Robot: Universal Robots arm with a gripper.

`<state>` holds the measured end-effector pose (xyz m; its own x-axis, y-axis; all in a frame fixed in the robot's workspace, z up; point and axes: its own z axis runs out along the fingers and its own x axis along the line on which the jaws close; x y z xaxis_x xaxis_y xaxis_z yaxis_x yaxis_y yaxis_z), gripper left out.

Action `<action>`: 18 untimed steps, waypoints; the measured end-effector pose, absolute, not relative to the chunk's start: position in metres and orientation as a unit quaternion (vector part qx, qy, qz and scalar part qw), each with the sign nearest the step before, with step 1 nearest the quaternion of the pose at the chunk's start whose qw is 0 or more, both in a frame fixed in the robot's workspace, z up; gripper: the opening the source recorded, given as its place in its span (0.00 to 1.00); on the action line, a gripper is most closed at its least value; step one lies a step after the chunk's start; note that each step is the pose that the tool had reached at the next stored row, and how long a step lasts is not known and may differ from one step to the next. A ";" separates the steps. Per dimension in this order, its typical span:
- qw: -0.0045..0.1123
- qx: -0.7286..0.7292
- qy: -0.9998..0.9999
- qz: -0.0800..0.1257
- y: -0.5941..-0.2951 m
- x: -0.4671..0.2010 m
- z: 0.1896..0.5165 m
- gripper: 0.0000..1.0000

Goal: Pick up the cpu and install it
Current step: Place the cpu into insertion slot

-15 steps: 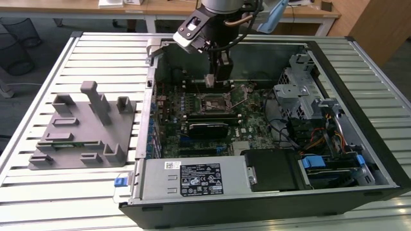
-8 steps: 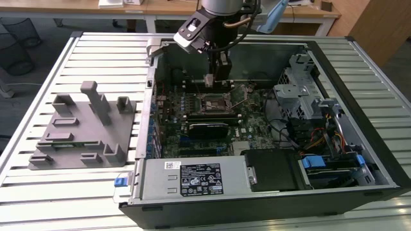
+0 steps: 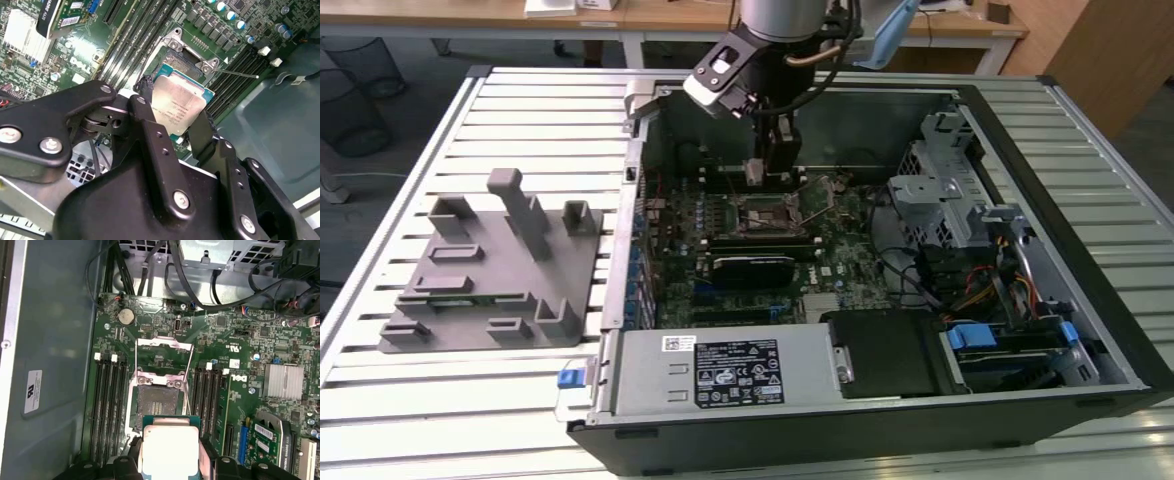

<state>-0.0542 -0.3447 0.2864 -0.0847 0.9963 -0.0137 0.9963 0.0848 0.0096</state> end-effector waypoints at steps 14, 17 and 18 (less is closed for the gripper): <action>0.008 0.678 0.735 -0.001 -0.342 -0.054 0.276 0.53; 0.007 0.679 0.734 -0.002 -0.340 -0.053 0.272 0.53; 0.007 0.679 0.734 -0.002 -0.340 -0.053 0.271 0.53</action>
